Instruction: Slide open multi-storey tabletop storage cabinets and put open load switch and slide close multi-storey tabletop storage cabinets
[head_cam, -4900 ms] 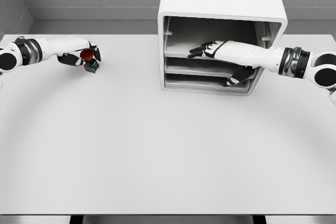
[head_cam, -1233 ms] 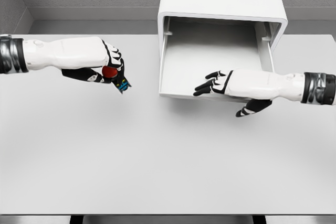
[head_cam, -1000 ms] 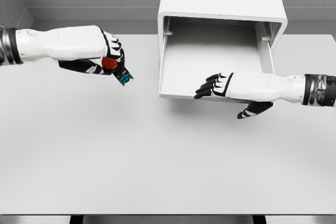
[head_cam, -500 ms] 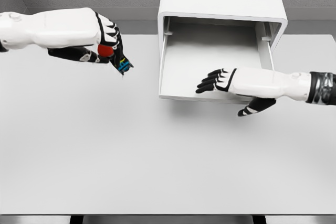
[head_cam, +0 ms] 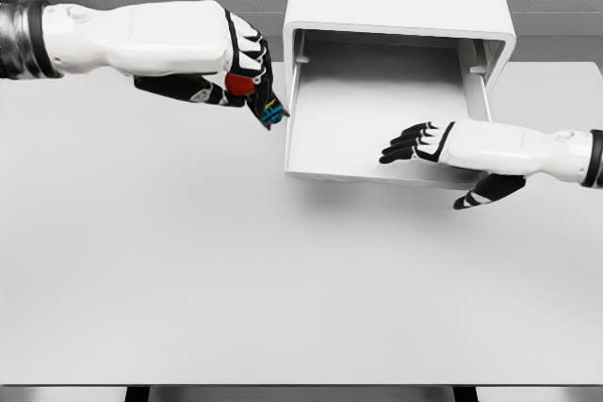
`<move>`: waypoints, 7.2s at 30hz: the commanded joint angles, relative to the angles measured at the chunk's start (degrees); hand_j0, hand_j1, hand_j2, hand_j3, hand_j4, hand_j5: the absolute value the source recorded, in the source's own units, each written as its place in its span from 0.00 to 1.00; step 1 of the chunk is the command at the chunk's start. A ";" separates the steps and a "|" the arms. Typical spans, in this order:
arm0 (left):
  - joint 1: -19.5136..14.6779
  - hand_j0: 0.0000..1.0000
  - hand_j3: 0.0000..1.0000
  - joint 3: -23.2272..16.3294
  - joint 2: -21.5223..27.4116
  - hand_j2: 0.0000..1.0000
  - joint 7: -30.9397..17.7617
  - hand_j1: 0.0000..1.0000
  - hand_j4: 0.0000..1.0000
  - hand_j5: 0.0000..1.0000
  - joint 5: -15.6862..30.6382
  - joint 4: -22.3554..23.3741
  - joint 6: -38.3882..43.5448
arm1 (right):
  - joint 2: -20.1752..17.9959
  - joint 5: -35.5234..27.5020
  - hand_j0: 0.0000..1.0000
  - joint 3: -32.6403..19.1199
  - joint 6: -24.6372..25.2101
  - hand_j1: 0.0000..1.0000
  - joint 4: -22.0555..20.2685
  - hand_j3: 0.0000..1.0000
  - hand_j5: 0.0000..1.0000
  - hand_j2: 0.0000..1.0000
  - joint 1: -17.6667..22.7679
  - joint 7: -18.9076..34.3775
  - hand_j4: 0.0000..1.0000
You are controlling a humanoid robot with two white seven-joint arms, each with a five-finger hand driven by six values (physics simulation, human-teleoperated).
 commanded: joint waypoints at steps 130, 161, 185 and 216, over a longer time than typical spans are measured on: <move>43.06 1.00 1.00 33.42 16.07 1.00 -0.22 1.00 1.00 1.00 6.39 4.62 0.14 | 7.08 -1.17 1.00 -2.01 0.13 1.00 5.85 1.00 1.00 1.00 -2.11 0.50 1.00; 46.67 1.00 1.00 33.68 11.76 1.00 -5.49 1.00 1.00 1.00 6.39 5.06 0.14 | 15.16 -0.73 1.00 -3.94 0.13 1.00 15.78 1.00 1.00 1.00 -5.01 4.72 1.00; 47.02 1.00 1.00 33.68 12.38 1.00 -5.58 1.00 1.00 1.00 6.39 5.06 0.14 | 11.74 -0.20 1.00 -6.14 0.13 1.00 9.28 1.00 1.00 1.00 -4.66 6.03 1.00; 46.76 1.00 1.00 33.68 11.76 1.00 -5.67 1.00 1.00 1.00 6.30 8.84 0.14 | -6.37 -0.38 1.00 1.86 0.13 1.00 -0.22 1.00 1.00 1.00 -2.29 4.80 1.00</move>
